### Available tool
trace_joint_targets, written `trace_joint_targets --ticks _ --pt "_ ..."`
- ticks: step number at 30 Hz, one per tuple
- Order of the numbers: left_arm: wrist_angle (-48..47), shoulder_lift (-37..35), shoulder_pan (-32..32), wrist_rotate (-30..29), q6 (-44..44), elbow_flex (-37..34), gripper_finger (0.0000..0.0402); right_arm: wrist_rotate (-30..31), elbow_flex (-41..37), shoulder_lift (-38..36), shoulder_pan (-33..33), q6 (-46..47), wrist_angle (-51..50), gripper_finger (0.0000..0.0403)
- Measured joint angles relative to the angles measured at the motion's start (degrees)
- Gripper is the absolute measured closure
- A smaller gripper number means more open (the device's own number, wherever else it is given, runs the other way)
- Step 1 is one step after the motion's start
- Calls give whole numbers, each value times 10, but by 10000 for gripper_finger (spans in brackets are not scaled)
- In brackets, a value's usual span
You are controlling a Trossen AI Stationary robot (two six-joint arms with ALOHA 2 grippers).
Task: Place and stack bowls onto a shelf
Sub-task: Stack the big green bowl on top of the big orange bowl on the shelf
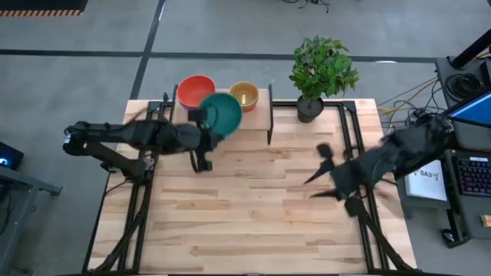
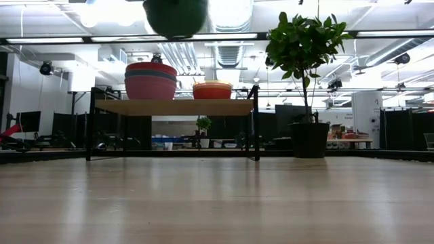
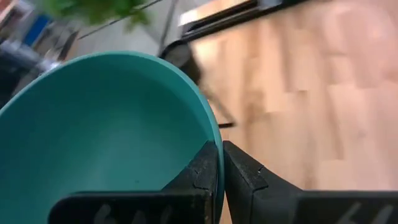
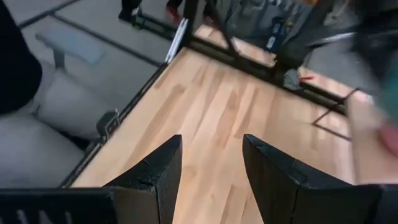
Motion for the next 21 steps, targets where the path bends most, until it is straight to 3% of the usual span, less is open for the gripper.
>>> trace_joint_targets --ticks 10,16,21 --pt "-72 0 217 17 6 26 401 0 -205 -112 0 -41 173 261" --pt "-56 0 339 126 27 24 401 1 -269 -152 -1 -52 222 276" --pt "-43 0 393 217 18 23 401 1 -297 -175 -1 -48 232 282"
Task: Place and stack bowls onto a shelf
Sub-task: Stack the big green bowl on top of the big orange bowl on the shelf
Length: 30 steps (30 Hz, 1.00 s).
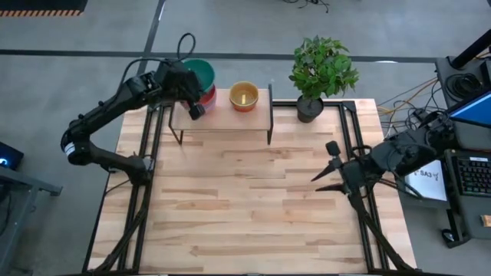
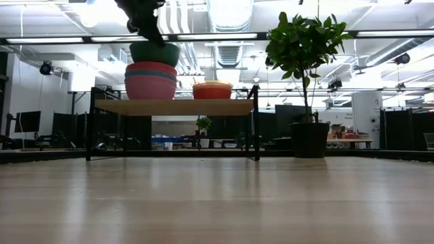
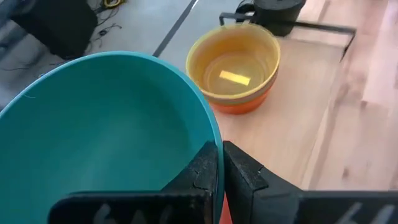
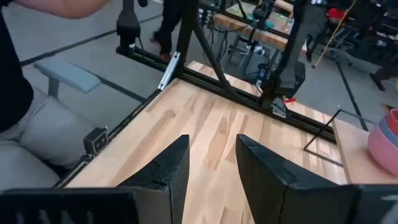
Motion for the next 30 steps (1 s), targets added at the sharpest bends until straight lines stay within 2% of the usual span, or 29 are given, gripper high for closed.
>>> trace_joint_targets --ticks 7,17,21,25,30 --pt "-1 0 4 12 -27 -1 392 0 -43 -17 0 -1 35 276" --pt "-3 -1 4 10 -26 -1 328 0 -94 -27 0 0 79 276" --pt "-2 -5 4 10 -31 3 314 0 -110 -30 0 2 98 273" --pt "23 -12 4 11 -40 7 312 0 -120 -31 0 1 104 273" --pt "104 -17 4 11 -47 -20 316 0 -150 -31 0 -34 174 277"
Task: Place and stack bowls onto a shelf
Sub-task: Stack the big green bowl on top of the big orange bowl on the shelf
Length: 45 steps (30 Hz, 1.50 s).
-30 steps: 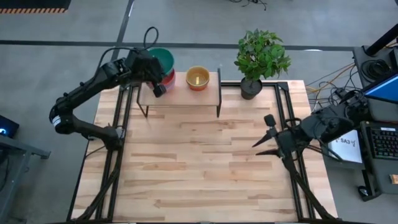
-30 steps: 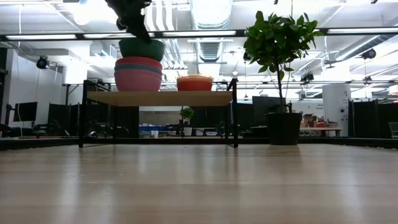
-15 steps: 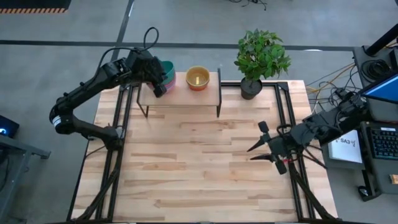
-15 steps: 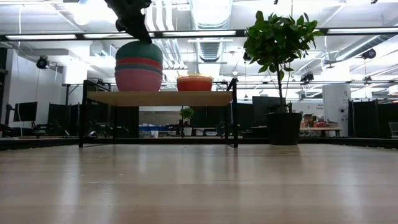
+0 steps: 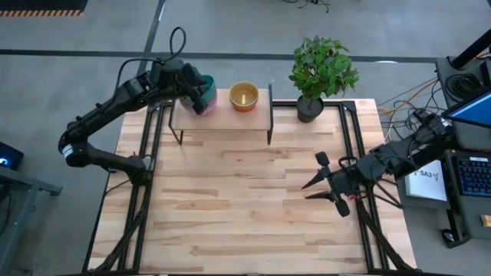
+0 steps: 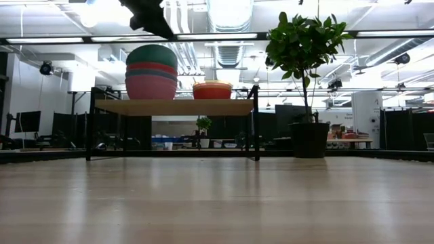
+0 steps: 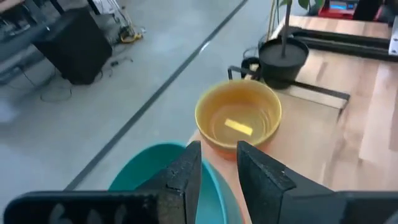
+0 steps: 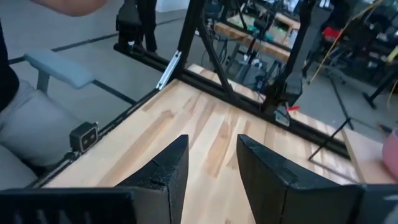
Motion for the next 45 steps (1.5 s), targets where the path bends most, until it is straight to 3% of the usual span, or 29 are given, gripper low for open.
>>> trace_joint_targets --ticks 5,20,24,27,30,32,35,38,41,45 --pt "73 0 0 0 -3 -52 327 0 -32 0 0 -17 46 285" --pt "114 -45 -14 4 -84 -139 353 0 -49 26 0 -15 91 287" --pt "144 -97 -55 28 -120 -165 353 -3 -71 39 0 -36 135 288" --pt "204 -150 -112 65 -129 -227 353 -36 -115 46 -8 -73 217 293" --pt "261 -207 -175 57 -136 -302 353 -65 -160 46 -32 -91 303 301" --pt "292 -243 -207 -5 -134 -346 353 -64 -175 39 -58 -85 327 307" --pt "329 -282 -225 -180 -132 -392 353 -73 -181 25 -98 -74 331 315" --pt "365 -302 -220 -315 -107 -412 356 -129 -184 20 -136 -62 329 323" --pt "377 -304 -200 -377 -89 -421 362 -185 -184 20 -162 -46 329 328" --pt "375 -291 -155 -370 -94 -419 364 -200 -184 20 -172 -34 318 330"
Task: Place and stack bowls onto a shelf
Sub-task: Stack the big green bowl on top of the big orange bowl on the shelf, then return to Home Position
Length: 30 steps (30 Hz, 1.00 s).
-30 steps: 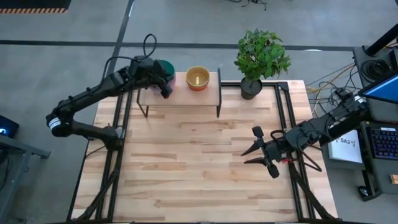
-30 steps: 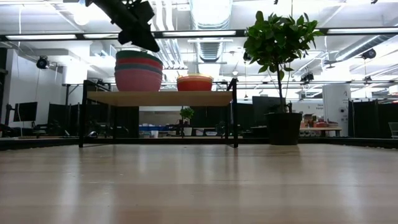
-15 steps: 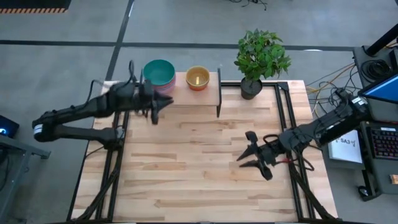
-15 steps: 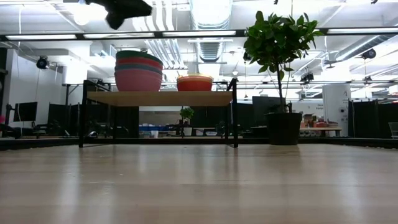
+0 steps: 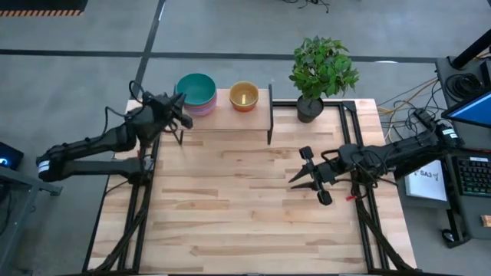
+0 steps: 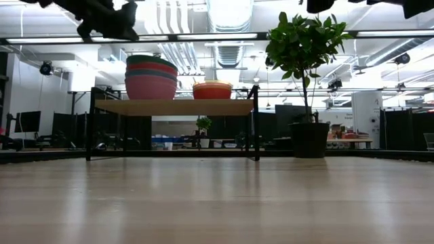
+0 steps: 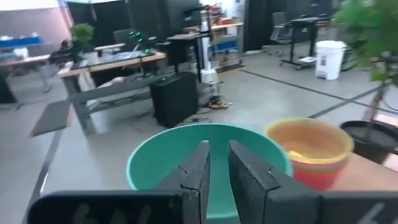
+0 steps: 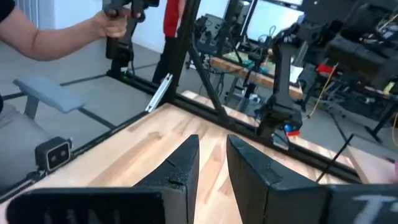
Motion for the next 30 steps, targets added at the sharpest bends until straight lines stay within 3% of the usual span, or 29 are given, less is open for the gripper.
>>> trace_joint_targets --ticks 4,9,21,23,30 --pt "-10 33 52 21 -27 2 364 0 0 0 0 1 -10 330" --pt "-10 66 95 93 -68 2 364 0 0 0 0 1 -11 330" --pt "-73 70 94 122 -111 55 364 0 0 -1 0 0 -23 330" --pt "-75 67 87 178 -106 68 364 0 0 -1 0 -1 -25 330" --pt "-75 35 34 532 -34 57 364 -1 -13 -7 -13 -27 -36 330"
